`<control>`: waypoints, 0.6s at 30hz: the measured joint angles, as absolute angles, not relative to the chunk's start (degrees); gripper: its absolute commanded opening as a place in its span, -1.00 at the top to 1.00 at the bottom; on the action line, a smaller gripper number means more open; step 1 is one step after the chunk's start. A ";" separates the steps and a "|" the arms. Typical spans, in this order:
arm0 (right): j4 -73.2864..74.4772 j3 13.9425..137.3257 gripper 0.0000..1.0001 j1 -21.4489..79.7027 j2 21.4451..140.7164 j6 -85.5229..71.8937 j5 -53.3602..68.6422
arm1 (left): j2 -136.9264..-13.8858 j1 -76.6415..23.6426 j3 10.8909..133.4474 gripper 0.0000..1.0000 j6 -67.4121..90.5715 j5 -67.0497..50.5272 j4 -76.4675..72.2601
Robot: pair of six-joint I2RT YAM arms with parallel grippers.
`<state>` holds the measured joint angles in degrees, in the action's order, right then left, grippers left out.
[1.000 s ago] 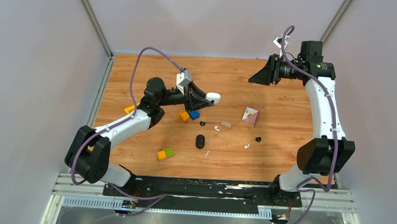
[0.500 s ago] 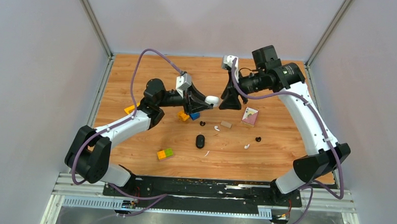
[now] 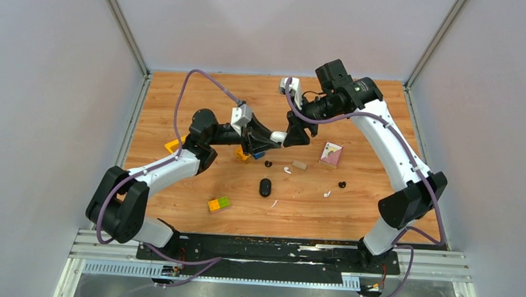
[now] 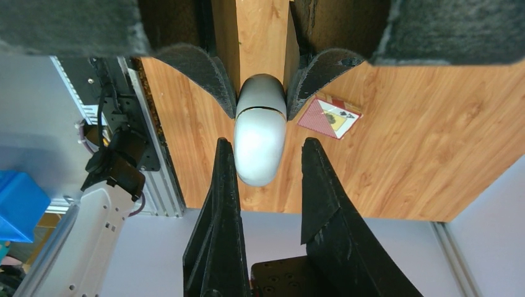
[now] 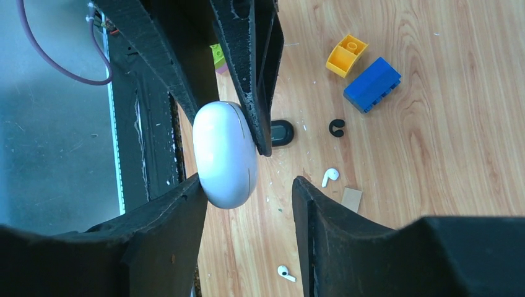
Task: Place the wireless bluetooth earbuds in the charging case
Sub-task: Pass from the left arm to the right
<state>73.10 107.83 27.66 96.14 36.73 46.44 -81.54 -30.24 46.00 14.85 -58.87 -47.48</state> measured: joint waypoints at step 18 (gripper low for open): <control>68.62 114.45 -0.06 20.43 100.88 22.06 56.36 | -81.56 -30.39 44.86 1.00 16.25 -55.75 -49.28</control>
<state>68.62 114.45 20.43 100.88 22.06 56.36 -81.56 -30.39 44.86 16.25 -55.75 -49.28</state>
